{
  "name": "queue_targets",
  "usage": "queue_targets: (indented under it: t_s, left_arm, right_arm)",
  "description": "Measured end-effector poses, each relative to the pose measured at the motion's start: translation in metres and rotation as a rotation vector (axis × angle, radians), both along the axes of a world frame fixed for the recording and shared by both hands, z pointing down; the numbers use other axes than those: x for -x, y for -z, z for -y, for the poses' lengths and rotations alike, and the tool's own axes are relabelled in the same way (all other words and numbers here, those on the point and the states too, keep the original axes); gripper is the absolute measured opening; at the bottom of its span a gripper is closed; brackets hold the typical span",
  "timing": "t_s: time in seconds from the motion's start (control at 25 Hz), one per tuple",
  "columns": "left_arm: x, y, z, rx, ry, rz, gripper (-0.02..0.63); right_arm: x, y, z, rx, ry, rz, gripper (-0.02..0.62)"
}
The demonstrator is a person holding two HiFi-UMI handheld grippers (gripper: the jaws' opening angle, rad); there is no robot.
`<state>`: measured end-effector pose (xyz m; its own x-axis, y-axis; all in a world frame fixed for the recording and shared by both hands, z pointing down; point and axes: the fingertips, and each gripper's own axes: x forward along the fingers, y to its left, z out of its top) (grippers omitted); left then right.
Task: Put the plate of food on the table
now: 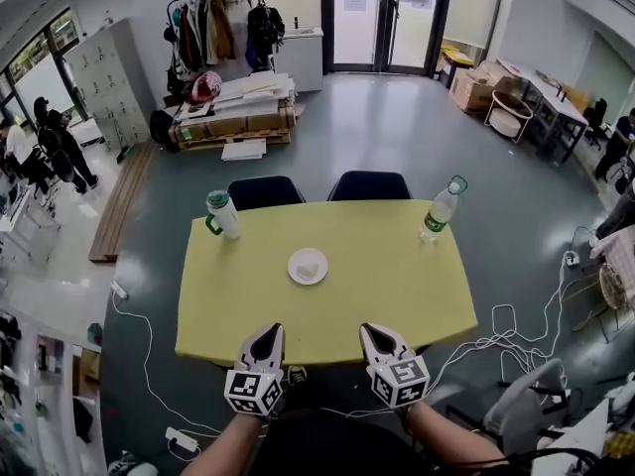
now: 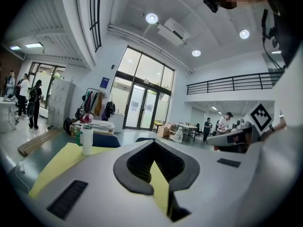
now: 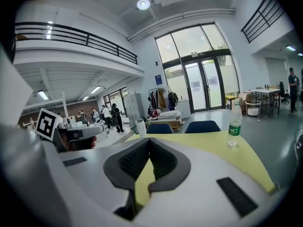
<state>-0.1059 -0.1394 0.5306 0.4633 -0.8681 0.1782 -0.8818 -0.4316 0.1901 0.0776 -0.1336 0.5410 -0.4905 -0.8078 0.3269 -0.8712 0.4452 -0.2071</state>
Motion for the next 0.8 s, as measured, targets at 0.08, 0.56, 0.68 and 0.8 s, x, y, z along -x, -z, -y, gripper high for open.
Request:
queue_targets:
  t_s: [0.08, 0.56, 0.68, 0.8]
  left_arm:
    - [-0.006, -0.002, -0.025, 0.007, 0.000, 0.021, 0.008]
    - [-0.012, -0.003, -0.031, 0.005, -0.012, 0.041, 0.008]
    - [-0.013, 0.006, -0.021, -0.025, -0.017, 0.037, 0.008]
    - [-0.022, 0.012, -0.037, -0.055, -0.023, 0.033, 0.008]
  right_arm:
    - [-0.012, -0.001, -0.019, 0.007, -0.005, 0.005, 0.012]
    - [-0.027, 0.003, -0.027, -0.021, -0.047, 0.020, 0.012]
    - [-0.025, 0.012, -0.026, -0.051, -0.062, 0.029, 0.012]
    - [-0.029, 0.012, -0.047, -0.061, -0.070, 0.037, 0.012]
